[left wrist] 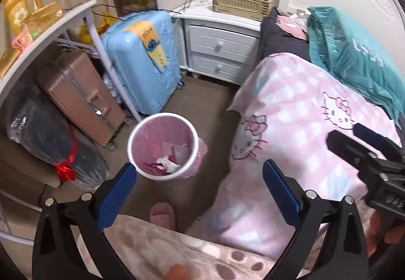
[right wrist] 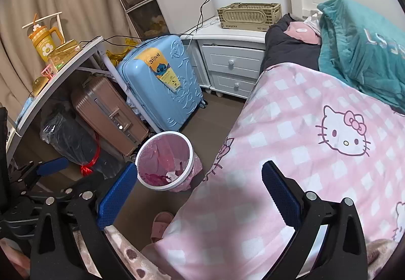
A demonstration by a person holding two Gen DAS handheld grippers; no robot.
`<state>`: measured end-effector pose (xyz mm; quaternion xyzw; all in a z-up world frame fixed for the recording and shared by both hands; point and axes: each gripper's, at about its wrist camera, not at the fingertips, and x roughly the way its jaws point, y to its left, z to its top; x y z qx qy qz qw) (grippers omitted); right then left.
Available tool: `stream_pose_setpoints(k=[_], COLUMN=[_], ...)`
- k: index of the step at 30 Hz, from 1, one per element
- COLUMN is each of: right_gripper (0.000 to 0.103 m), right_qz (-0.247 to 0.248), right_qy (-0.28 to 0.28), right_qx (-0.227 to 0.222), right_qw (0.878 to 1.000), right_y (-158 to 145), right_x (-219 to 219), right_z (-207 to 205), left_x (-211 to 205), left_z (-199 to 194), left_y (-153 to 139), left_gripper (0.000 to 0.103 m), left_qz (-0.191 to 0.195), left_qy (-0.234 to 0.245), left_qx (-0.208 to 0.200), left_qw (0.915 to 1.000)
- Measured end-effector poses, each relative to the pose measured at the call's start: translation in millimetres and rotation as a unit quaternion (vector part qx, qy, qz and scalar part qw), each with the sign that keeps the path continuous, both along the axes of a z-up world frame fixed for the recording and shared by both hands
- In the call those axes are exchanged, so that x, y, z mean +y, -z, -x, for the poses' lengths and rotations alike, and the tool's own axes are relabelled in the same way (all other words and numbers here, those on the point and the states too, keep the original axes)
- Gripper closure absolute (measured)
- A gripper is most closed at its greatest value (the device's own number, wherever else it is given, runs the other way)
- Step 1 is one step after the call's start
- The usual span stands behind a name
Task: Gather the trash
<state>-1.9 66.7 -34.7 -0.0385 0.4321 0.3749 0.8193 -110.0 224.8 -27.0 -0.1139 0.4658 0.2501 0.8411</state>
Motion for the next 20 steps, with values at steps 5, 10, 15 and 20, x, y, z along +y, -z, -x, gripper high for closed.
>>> stream_pose_setpoints(k=[5,10,15,20], right_gripper=[0.007,0.007,0.007,0.007], right_qz=[-0.003,-0.003,-0.006,-0.007], right_qy=[0.006,0.008,0.011,0.009], right_qx=[0.003,0.003,0.003,0.004], right_qw=[1.000,1.000,1.000,1.000], right_y=[1,1,1,1], right_x=[-3,-4,-4,-4], right_z=[-2,-2,-2,-2], left_x=[1,2,3,7], left_z=[1,5,7,11], left_y=[-1,-2,-4,-3], left_gripper=[0.005,0.005,0.005,0.005], left_qz=[0.008,0.004,-0.010,-0.007], left_qy=[0.009,0.003,-0.005,-0.009], left_qx=[-0.009,-0.020,-0.016,-0.013], left_qw=[0.9999,0.9998,0.9998,0.9998])
